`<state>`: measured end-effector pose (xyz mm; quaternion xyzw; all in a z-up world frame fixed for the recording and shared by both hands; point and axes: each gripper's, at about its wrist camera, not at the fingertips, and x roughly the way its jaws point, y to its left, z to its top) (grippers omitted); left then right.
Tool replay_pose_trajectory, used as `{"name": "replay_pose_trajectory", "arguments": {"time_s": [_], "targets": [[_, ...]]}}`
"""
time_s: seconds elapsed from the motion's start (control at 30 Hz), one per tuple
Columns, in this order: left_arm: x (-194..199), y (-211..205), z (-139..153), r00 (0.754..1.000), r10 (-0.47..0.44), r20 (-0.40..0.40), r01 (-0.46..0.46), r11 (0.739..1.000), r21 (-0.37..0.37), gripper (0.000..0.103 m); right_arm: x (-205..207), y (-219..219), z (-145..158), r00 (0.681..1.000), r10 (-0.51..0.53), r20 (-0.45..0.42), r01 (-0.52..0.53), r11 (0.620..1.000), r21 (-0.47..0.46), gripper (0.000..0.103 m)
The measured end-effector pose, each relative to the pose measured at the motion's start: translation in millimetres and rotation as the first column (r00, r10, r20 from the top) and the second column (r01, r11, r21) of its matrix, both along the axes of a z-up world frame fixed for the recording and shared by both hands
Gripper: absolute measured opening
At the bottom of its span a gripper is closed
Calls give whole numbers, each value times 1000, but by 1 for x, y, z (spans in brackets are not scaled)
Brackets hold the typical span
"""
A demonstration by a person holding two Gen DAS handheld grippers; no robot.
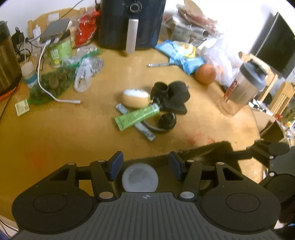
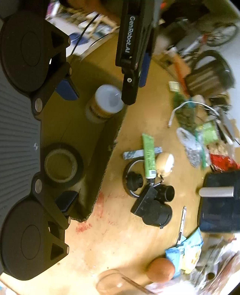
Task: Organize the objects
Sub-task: 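Carry the tape roll into the cardboard box and release while the left gripper drops the jar there, then move the left gripper over the green tube on the table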
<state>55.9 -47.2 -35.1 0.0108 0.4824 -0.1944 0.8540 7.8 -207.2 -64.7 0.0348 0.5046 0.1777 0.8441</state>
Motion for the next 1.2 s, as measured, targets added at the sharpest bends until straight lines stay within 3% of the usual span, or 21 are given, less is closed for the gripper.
{"name": "replay_pose_trajectory", "arguments": {"time_s": [0.33,0.5,0.73,1.2], "targets": [[9,1,8,999,-8,33,9,1000,-4,54,-13,-27,27,983,-161,93,152,983,102,103],[16,0,5,999,-23,28,22,1000,6,54,-11,-35,32,960,-250,128,245,968,49,103],[30,-2,3,999,-38,22,38,999,-1,54,-8,-49,24,933,-350,87,349,937,28,103],[65,-10,-2,994,-102,30,102,995,-6,54,6,-58,34,891,-442,101,447,894,-26,103]]}}
